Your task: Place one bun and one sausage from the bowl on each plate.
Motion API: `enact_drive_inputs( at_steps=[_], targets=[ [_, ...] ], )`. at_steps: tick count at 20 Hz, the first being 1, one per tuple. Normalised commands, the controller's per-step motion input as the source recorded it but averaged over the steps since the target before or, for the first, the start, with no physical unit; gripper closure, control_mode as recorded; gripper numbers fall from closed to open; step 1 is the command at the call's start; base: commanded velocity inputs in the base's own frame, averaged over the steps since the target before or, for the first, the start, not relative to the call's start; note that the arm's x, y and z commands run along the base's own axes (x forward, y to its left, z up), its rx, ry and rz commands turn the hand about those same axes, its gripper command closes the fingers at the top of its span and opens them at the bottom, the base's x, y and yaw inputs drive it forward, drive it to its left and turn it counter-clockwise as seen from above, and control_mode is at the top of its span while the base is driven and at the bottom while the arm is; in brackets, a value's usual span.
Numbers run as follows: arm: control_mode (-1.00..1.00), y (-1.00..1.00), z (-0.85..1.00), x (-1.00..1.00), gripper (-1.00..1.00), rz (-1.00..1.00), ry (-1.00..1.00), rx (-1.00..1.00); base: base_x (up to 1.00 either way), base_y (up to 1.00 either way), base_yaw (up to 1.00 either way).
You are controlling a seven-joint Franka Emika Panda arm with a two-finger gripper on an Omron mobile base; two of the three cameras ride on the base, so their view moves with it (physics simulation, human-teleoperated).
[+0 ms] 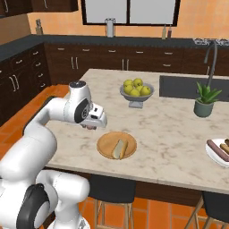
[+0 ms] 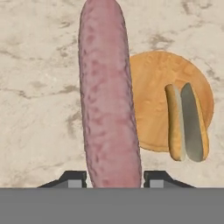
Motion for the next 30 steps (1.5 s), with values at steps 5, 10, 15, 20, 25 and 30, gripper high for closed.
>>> enact_drive_inputs(
  at_steps=[5, 10, 15, 20, 25, 30],
  targets=[
    [-1.0, -0.23, -0.58, 0.31, 1.0, 0.0, 0.03, 0.0, 0.0, 0.0, 0.0],
    [-1.0, -0.07, -0.34, 0.06, 1.0, 0.0, 0.07, -0.01, 0.0, 0.0, 0.0],
    [-1.0, -0.02, -0.13, 0.0, 1.0, 0.0, 0.03, 0.0, 0.0, 0.0, 0.0],
    [-1.0, -0.23, -0.5, 0.15, 1.0, 0.0, 0.0, 0.0, 0.0, 0.0, 0.0],
    [-1.0, -0.16, -0.41, 0.22, 1.0, 0.0, 0.01, 0.0, 0.0, 0.0, 0.0],
    [-1.0, -0.1, -0.31, 0.05, 1.0, 0.0, 0.03, 0.0, 0.0, 0.0, 0.0]
  ],
)
